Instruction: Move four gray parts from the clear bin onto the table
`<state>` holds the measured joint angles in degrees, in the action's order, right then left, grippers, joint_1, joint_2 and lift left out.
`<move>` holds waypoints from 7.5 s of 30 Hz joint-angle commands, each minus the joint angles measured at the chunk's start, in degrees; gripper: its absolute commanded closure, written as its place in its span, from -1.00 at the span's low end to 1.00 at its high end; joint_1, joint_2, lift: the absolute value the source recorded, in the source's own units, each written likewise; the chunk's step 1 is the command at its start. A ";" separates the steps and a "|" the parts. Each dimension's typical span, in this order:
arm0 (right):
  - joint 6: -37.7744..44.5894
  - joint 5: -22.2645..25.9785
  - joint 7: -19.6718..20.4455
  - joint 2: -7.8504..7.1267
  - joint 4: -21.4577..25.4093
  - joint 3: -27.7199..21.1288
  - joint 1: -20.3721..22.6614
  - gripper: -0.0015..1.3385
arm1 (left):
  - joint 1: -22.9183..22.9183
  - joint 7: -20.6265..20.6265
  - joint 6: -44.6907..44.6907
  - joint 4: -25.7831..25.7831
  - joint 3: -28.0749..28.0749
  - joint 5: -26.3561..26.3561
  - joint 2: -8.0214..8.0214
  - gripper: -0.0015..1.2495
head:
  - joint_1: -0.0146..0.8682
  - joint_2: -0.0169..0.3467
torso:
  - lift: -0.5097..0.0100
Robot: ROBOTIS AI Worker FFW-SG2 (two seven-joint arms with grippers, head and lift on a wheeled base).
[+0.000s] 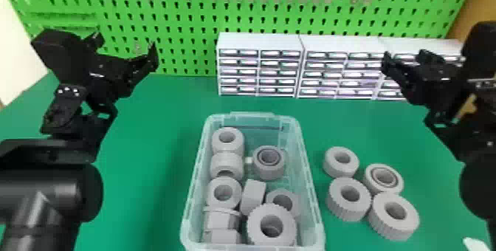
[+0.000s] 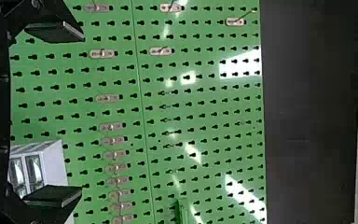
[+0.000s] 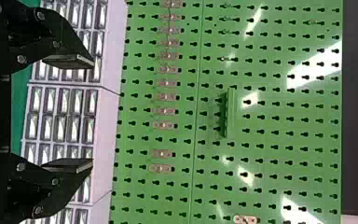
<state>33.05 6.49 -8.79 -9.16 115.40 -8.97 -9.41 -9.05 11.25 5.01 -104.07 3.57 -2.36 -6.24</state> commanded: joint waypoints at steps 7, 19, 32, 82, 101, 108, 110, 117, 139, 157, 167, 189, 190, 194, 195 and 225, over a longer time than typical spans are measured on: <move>0.00 -0.42 0.00 0.46 -0.18 1.06 -0.78 -0.23 | -0.01 -0.18 0.26 0.00 -0.05 0.52 0.00 -0.79 | 0.57 -0.72 | 0.77; 0.00 -0.16 0.00 0.28 -0.35 2.38 -1.49 -0.23 | -0.18 -0.62 0.26 0.00 0.21 0.61 0.26 -0.79 | 0.57 -0.72 | 0.77; -0.18 0.19 0.00 0.55 -0.53 0.80 -0.26 -0.23 | -1.15 -2.02 0.17 0.09 0.13 0.52 0.26 -0.79 | 0.57 -0.72 | 0.77; -0.26 0.72 0.00 0.28 -0.44 -0.43 0.71 -0.23 | -0.53 -2.20 0.17 0.44 -1.19 -0.54 0.17 -0.79 | 0.57 -0.72 | 0.77; -1.32 -0.25 0.00 0.72 -0.35 -1.05 1.41 -0.23 | -0.45 -2.20 0.00 0.44 -1.02 -0.54 0.26 -0.79 | 0.57 -0.72 | 0.77; -1.93 -0.42 0.00 0.46 -0.35 -0.61 1.68 -0.23 | -0.27 -2.20 0.00 0.44 -1.02 -0.54 0.17 -0.79 | 0.57 -0.72 | 0.77; -1.93 -1.39 0.00 0.46 -0.35 -0.17 1.41 -0.24 | -0.27 -2.20 0.00 0.44 -1.02 -0.54 0.17 -0.79 | 0.57 -0.72 | 0.77; -1.93 -2.35 0.00 0.19 -0.35 0.97 0.89 -0.24 | -0.45 -2.20 0.00 0.44 -0.93 -0.54 0.17 -0.79 | 0.57 -0.72 | 0.77; -1.85 -0.86 0.00 0.46 -0.53 -0.61 0.54 -0.24 | -0.27 -2.20 -0.35 0.44 -0.58 -0.54 0.26 -0.79 | 0.57 -0.72 | 0.77; -1.05 2.39 0.00 0.19 -0.62 -1.49 0.62 -0.24 | -0.45 -2.20 -0.35 0.44 -0.58 -0.80 0.17 -0.79 | 0.57 -0.72 | 0.77; -1.05 2.39 0.00 0.02 -0.62 -1.22 0.36 -0.24 | -0.45 -2.20 -0.35 0.44 -0.66 -0.80 0.26 -0.79 | 0.57 -0.72 | 0.77; -1.05 3.01 0.00 -0.07 -0.53 -1.58 0.89 -0.24 | -0.62 -2.20 -0.35 0.44 -0.75 -0.80 0.17 -0.79 | 0.57 -0.72 | 0.77; -1.05 3.01 0.00 -0.07 -0.53 -1.49 0.89 -0.24 | -0.62 -2.20 -0.35 0.44 -0.75 -0.80 0.17 -0.79 | 0.57 -0.72 | 0.77; -1.05 3.01 0.00 -0.07 -0.53 -1.49 0.98 -0.24 | -0.62 -2.20 -0.35 0.35 -0.66 -0.80 0.17 -0.79 | 0.57 -0.72 | 0.77; -1.05 3.01 0.00 -0.07 -0.53 -1.49 0.98 -0.24 | -0.62 -2.20 -0.35 0.35 -0.66 -0.80 0.17 -0.79 | 0.57 -0.72 | 0.77; -0.53 3.45 0.00 -0.07 -0.35 -1.14 0.62 -0.24 | -0.62 -2.20 -0.44 0.35 -0.49 -1.15 0.17 -0.79 | 0.57 -0.72 | 0.77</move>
<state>32.52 9.83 -8.79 -9.23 114.97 -10.17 -8.79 -9.61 9.05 4.63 -103.71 3.02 -3.39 -5.99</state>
